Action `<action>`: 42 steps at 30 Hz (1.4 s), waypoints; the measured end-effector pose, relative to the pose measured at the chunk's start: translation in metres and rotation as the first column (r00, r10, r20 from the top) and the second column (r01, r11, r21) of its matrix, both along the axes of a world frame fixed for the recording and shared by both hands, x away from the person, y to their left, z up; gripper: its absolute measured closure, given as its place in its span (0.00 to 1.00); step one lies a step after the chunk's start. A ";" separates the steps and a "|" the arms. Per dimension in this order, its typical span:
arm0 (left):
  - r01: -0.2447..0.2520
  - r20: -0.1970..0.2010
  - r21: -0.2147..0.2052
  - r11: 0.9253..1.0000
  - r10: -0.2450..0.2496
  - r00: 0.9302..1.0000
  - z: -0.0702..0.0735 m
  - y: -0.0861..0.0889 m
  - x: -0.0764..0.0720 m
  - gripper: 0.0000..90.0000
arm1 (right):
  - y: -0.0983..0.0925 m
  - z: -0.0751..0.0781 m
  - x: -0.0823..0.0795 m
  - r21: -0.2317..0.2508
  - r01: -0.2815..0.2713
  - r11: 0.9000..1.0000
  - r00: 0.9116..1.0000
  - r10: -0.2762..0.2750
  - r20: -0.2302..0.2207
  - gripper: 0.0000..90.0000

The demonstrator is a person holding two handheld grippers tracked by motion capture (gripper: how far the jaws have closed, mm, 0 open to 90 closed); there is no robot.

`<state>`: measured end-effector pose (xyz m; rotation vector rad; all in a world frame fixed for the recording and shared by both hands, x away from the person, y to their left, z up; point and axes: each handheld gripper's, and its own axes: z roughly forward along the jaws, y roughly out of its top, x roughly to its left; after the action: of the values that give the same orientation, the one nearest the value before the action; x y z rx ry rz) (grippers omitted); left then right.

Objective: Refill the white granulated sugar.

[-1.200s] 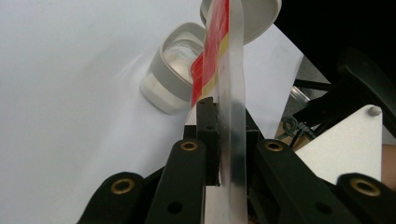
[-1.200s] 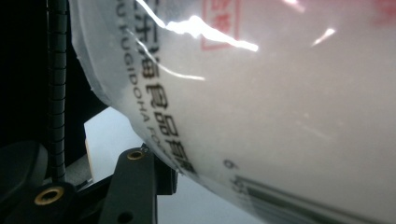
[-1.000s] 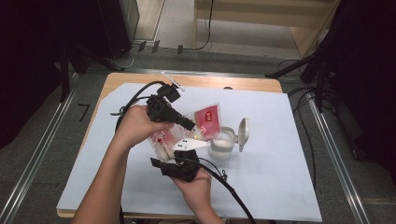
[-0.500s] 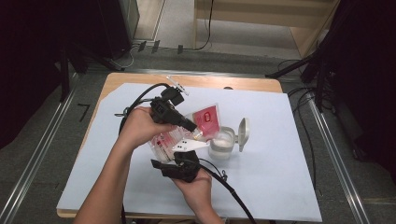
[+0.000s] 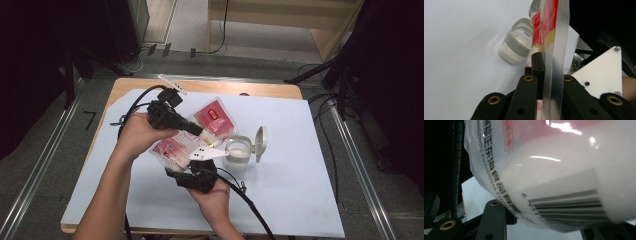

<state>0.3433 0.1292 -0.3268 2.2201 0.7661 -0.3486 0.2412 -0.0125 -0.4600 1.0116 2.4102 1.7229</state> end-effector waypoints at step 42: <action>-0.056 0.003 -0.113 0.992 0.056 0.998 0.009 0.053 -0.012 1.00 | -0.033 0.002 0.016 0.014 0.127 0.992 0.992 -0.127 -0.017 0.69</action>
<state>0.3316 0.1825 -0.3177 2.0893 0.7847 -0.3487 0.2570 -0.0459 -0.4581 1.1570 2.2899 1.7002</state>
